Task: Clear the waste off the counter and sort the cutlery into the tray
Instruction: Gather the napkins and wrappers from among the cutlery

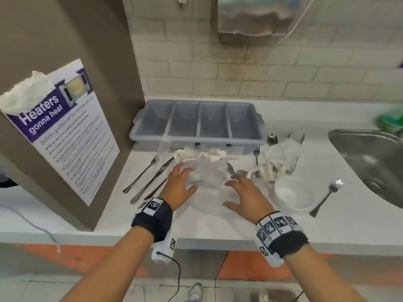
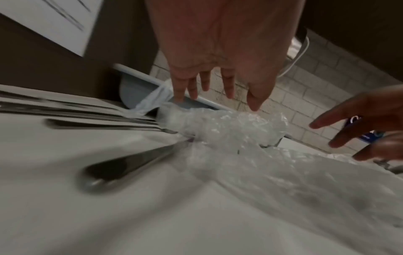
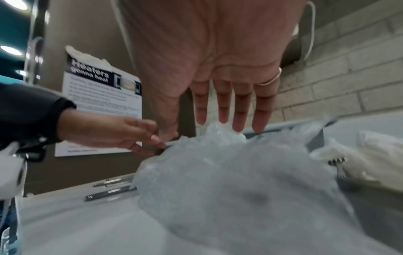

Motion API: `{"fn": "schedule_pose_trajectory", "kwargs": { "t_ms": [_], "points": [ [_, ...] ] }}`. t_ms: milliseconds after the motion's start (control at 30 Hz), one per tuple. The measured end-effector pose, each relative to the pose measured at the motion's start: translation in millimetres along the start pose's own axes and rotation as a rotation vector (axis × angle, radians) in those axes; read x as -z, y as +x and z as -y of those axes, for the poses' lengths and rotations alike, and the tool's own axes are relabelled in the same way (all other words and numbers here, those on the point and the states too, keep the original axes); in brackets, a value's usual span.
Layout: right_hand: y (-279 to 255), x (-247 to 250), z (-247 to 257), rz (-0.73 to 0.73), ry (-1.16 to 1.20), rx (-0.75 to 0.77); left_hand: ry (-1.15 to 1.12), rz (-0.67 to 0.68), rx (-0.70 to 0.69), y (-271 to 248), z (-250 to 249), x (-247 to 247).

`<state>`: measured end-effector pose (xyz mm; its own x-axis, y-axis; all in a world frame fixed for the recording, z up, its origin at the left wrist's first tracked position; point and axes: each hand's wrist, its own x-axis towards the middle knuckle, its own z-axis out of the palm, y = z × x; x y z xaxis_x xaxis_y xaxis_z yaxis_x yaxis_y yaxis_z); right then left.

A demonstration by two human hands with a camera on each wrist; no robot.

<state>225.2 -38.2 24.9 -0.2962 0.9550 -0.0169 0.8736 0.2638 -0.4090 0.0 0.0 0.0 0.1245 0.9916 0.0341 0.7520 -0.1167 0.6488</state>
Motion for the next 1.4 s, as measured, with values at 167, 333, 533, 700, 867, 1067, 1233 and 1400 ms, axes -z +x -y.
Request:
{"fn": "schedule_pose_trajectory", "kwargs": {
  "t_ms": [167, 333, 533, 700, 867, 1067, 1233, 1400],
  "points": [
    [21, -35, 2, 0.178, -0.109, -0.097, 0.105, 0.191, 0.044, 54, -14, -6],
    [33, -57, 4, 0.194, -0.166, -0.071, 0.281, 0.420, 0.019, 99, -18, -15],
    [30, -45, 0, -0.041, 0.106, -0.123, 0.306, 0.447, -0.127, 121, -7, -18],
    [-7, 2, 0, -0.346, 0.358, -0.288, 0.189, 0.358, -0.115, 127, 13, -12],
    [-37, 67, -19, -0.820, 0.536, -0.525, -0.028, 0.167, -0.205, 117, 8, 9],
    [-36, 47, -82, -0.660, 0.226, -0.747, -0.304, 0.079, -0.222, 74, 5, 27],
    [-23, 11, -106, -0.111, 0.048, -0.800, -0.379, 0.104, -0.134, 35, 10, 23],
    [-22, 7, -115, -0.050, -0.050, -0.688, -0.320, 0.123, -0.072, 8, 8, 13]
  ]
}}
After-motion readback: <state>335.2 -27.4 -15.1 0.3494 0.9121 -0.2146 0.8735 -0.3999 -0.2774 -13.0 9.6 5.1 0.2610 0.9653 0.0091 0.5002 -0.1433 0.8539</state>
